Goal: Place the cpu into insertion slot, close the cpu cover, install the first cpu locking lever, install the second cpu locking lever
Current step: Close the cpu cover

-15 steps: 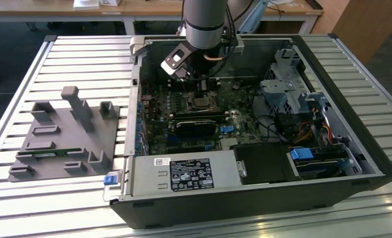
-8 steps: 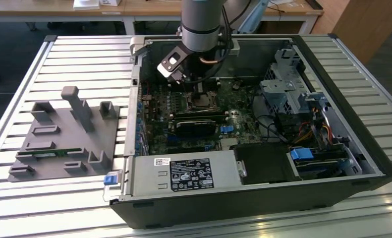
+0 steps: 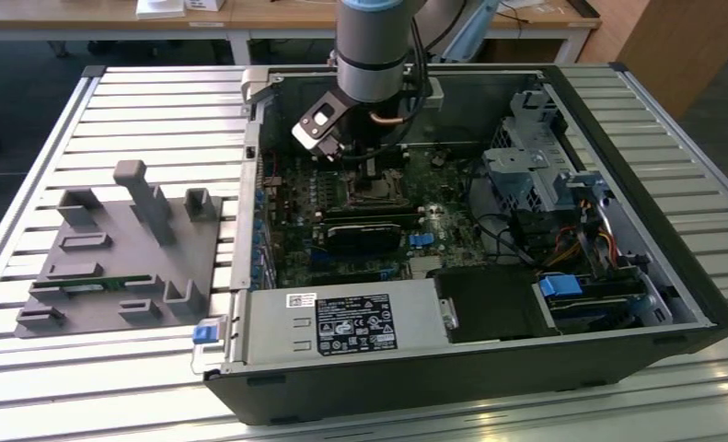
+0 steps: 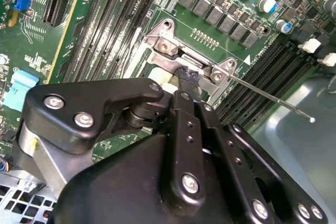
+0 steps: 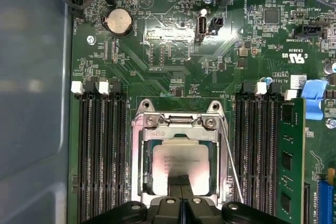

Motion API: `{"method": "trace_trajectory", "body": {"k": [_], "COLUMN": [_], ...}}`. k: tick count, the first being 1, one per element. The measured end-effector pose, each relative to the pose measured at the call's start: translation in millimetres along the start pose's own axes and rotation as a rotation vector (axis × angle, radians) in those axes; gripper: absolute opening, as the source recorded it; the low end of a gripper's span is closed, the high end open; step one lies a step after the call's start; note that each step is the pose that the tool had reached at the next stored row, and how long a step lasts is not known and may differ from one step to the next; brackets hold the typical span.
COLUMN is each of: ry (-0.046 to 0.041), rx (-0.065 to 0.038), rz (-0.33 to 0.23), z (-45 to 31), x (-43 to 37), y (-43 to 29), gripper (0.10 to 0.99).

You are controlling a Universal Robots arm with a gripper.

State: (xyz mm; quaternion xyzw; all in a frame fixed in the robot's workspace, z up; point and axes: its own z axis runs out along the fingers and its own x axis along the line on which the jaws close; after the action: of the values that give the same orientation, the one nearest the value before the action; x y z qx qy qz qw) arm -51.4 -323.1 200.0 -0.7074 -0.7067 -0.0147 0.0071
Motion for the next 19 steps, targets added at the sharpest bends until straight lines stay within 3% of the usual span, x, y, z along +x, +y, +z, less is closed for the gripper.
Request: {"method": "trace_trajectory", "body": {"k": [6, 9, 11, 19], "ry": [0.0022, 0.0021, 0.0024, 0.0022], "rx": [0.0, 0.0, 0.0, 0.001], "rz": [0.0, 0.0, 0.0, 0.0], "z": [-0.2, -7.2, -8.1, -8.0], "x": [0.2, 0.3, 0.4, 0.4], "y": [1.9, 2.0, 2.5, 14.9], "gripper": [0.106, 0.106, 0.106, 0.106]}}
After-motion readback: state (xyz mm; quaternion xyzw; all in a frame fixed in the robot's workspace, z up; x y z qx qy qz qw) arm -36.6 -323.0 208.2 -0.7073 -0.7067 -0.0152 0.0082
